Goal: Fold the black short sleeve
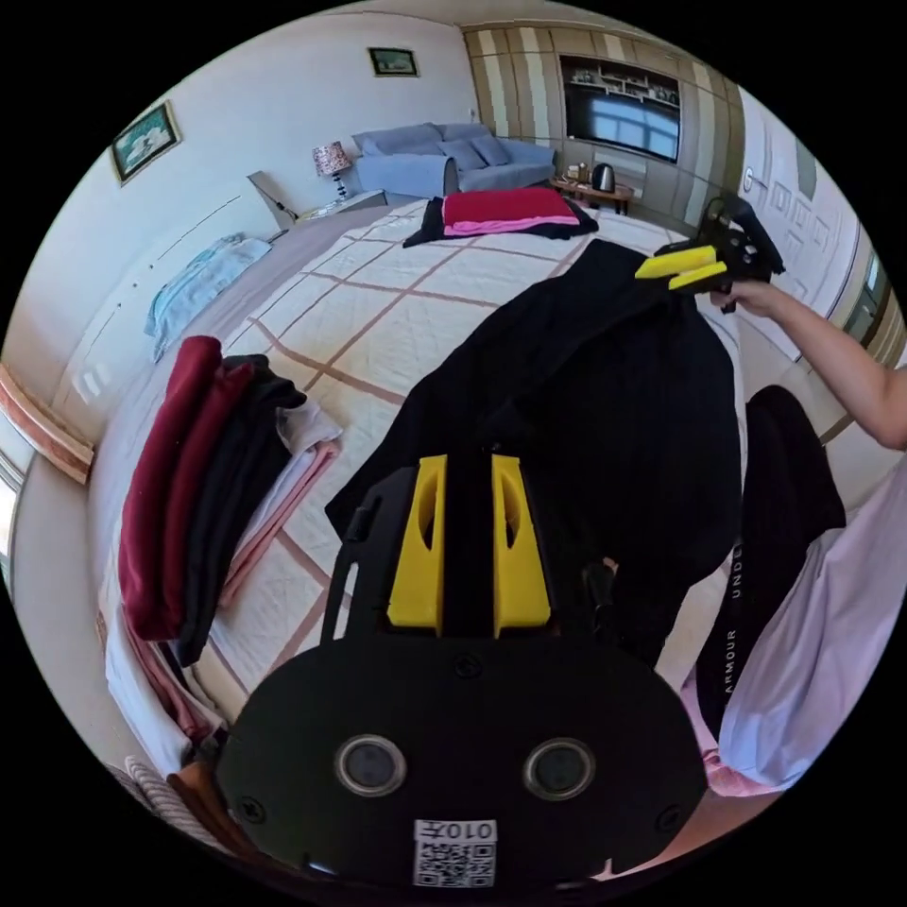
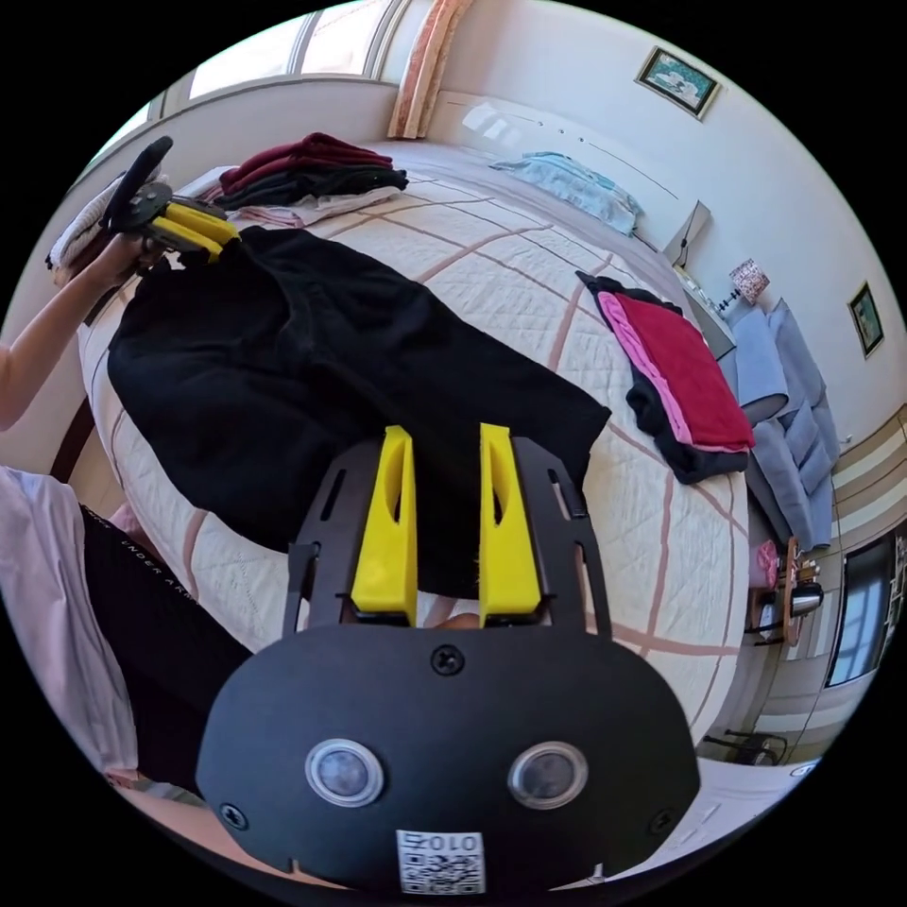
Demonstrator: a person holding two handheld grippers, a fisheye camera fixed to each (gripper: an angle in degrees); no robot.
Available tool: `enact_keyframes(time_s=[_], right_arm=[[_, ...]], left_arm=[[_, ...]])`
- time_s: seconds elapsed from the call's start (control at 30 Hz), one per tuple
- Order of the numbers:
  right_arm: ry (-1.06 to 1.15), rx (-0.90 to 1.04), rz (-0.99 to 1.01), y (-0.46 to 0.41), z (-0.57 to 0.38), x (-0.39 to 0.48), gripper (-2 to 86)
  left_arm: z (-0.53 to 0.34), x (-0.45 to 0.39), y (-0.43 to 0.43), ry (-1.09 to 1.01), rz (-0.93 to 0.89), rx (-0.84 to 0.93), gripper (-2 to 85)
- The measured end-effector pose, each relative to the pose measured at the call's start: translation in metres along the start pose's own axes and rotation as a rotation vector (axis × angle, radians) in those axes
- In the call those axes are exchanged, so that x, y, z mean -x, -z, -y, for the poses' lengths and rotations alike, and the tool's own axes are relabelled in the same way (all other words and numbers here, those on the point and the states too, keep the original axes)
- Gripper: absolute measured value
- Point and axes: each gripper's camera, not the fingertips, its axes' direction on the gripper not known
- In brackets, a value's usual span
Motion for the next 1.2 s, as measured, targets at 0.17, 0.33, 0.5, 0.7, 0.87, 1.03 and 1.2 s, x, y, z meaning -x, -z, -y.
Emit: enact_keyframes(time_s=[0.17,0.33,0.5,0.7,0.87,1.03,1.2], right_arm=[[-0.042,-0.004,-0.003,0.001,0.004,-0.008,8.2],[-0.061,-0.022,-0.042,0.009,0.012,-0.007,6.4],[-0.151,-0.07,-0.064,0.028,0.016,-0.019,4.5],[-0.223,-0.075,-0.048,0.046,0.025,-0.024,3.6],[-0.321,-0.142,0.001,0.085,0.039,-0.042,3.5],[-0.314,-0.195,0.017,0.12,0.053,-0.04,3.4],[-0.292,-0.115,-0.041,0.113,0.046,-0.02,3.2]], left_arm=[[-0.019,-0.027,0.013,-0.09,0.057,0.006,7.8],[-0.038,-0.039,0.015,-0.121,0.055,0.016,9.0],[-0.046,-0.053,0.03,-0.188,0.043,-0.037,9.2],[-0.057,-0.064,0.022,-0.219,0.128,-0.004,8.5],[-0.062,-0.073,0.009,-0.295,0.128,0.039,6.7],[-0.076,-0.072,0.009,-0.307,0.134,0.034,4.4],[-0.096,-0.059,0.014,-0.201,0.137,0.017,1.8]])
